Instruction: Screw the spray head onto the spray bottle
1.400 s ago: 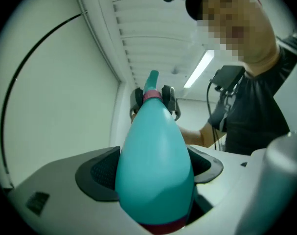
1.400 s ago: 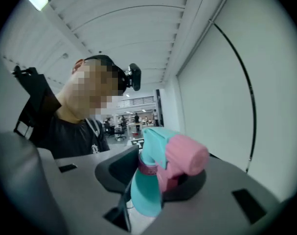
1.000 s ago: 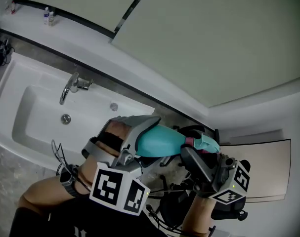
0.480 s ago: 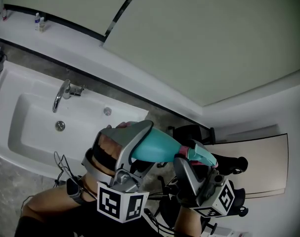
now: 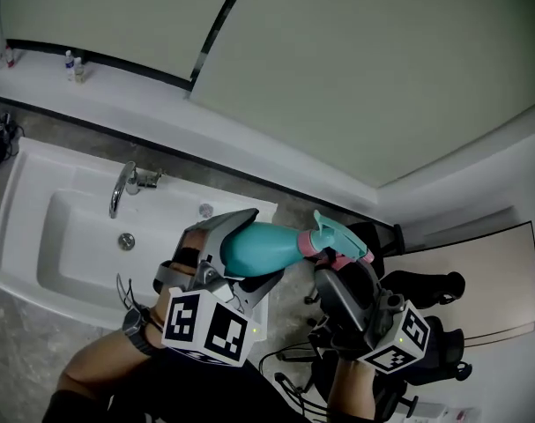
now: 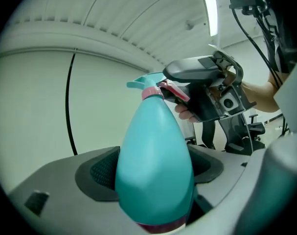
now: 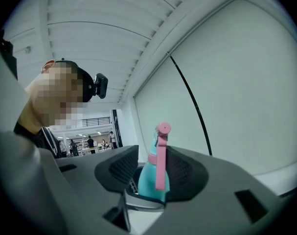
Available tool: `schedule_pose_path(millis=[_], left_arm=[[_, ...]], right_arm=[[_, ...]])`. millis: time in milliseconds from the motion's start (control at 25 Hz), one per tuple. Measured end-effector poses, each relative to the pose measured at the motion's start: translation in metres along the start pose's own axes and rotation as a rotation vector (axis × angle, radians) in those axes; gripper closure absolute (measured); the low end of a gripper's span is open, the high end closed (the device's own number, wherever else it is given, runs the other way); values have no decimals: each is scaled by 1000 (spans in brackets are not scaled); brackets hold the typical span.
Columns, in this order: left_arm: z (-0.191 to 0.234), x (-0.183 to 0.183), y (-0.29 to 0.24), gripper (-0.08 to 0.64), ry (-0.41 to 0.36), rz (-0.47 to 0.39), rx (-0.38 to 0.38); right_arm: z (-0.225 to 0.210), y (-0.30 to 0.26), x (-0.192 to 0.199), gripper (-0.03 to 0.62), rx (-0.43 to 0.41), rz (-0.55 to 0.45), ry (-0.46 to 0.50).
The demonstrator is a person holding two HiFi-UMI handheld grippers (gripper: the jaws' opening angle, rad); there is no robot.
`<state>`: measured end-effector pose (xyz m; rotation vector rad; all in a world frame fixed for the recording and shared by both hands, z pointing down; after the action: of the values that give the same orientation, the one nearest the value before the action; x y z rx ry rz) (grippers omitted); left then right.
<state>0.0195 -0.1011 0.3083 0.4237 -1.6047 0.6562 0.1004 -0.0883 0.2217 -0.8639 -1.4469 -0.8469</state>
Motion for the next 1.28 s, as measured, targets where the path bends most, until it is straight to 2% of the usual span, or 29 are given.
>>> schedule_pose_path(millis=[120,200,240,400,480,600,680,720,800,880,960,1040,1160,1280], left_arm=[[2,4,-3,156,14,36,36],[0,6,-4,156,69,39,113],[-3,6,-4,156,111,31,175],[-20,-11,6,156,343,-69,542],[-23,-23,16,156,429,-121,713],[-29,-38,31,156,453,-163,919],[-40,-43,43,156,432,-160,1060],[-48,-45,49,156,425,-153,1135],[-62,-47,58,156,431,-142,1271],[-71,-51,62,156,475,-148,1387],[-78,-54,63,156,530,-157,1474],[-84,-54,64,156,583,-151,1534],[-92,-49,65,156,636,-135,1600],[-94,-48,68,156,662,-148,1646]], right_arm=[[3,-1,1,440,-14,3,-17],[5,-3,1,440,-36,-2,-20],[7,-2,0,440,-56,-12,-28],[13,17,-18,440,-209,-102,-79],[9,33,-32,440,-294,-182,-99],[-16,47,-44,440,-398,-309,-174],[-27,41,-40,440,-513,-327,-246],[-26,34,-36,440,-576,-307,-253],[-8,17,-29,427,-722,-245,-207],[18,8,-29,395,-887,-200,-125],[39,6,-33,388,-1003,-176,-47],[51,5,-37,388,-1068,-175,-8],[62,5,-44,388,-1128,-213,-12],[67,3,-46,389,-1140,-226,-27]])
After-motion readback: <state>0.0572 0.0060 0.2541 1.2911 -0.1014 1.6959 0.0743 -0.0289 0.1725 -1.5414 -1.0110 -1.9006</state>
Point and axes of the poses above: the fingertips, and each gripper's own axes: y backward along the fingers, z to its left, x out of its underside, the point moved 4 cm from there along y, backward along the fingers, and after that the axes turned 14 degrees about y, right-handed, at the moved point
